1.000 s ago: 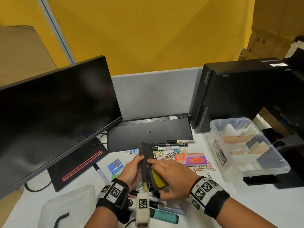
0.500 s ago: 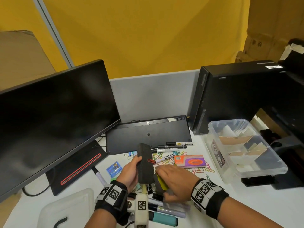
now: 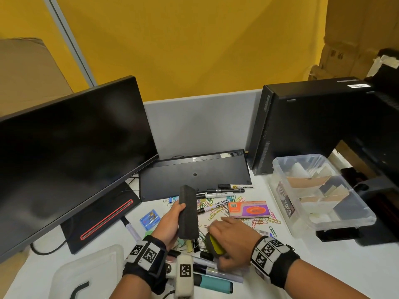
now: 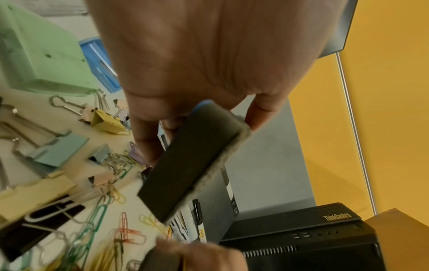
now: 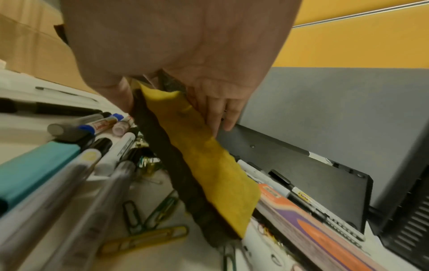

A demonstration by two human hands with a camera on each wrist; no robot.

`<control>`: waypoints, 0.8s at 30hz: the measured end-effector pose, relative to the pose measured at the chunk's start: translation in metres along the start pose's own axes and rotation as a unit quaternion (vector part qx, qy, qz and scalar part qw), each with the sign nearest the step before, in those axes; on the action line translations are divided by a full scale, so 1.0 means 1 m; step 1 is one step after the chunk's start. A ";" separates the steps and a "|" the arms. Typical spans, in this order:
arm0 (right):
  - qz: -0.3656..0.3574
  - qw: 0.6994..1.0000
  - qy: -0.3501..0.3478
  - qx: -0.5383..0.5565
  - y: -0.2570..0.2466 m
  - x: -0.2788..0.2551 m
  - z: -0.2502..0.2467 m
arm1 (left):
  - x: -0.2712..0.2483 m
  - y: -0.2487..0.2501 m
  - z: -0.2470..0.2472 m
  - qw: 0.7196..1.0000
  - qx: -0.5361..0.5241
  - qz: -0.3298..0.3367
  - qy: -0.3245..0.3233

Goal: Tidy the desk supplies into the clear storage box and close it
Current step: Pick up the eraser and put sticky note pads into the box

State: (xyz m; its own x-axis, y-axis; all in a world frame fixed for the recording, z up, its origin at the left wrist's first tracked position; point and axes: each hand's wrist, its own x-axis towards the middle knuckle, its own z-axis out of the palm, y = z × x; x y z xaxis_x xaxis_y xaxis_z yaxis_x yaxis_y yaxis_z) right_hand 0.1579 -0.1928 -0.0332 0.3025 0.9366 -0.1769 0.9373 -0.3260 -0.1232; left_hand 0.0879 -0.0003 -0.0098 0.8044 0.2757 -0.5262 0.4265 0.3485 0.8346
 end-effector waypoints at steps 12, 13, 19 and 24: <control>0.211 0.808 0.184 0.518 0.016 0.001 -0.027 | -0.012 -0.011 -0.015 1.000 -0.006 0.005 -0.006; 0.231 0.777 0.194 0.552 0.017 0.002 -0.030 | -0.012 -0.012 -0.014 1.000 -0.001 0.008 -0.012; 0.326 0.678 0.210 0.625 0.021 0.019 -0.035 | -0.018 -0.006 0.004 0.999 0.021 0.005 -0.037; 0.303 0.634 0.224 0.675 0.010 0.039 -0.035 | -0.018 -0.005 0.020 0.999 -0.014 -0.026 -0.039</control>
State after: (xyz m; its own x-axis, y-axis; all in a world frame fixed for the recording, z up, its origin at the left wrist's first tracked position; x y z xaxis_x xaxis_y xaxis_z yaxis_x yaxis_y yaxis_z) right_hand 0.1853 -0.1554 -0.0075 0.8390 0.4307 -0.3326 -0.2850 -0.1728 -0.9428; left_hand 0.0796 -0.0248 -0.0008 0.8120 0.1859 -0.5533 0.4576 0.3857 0.8011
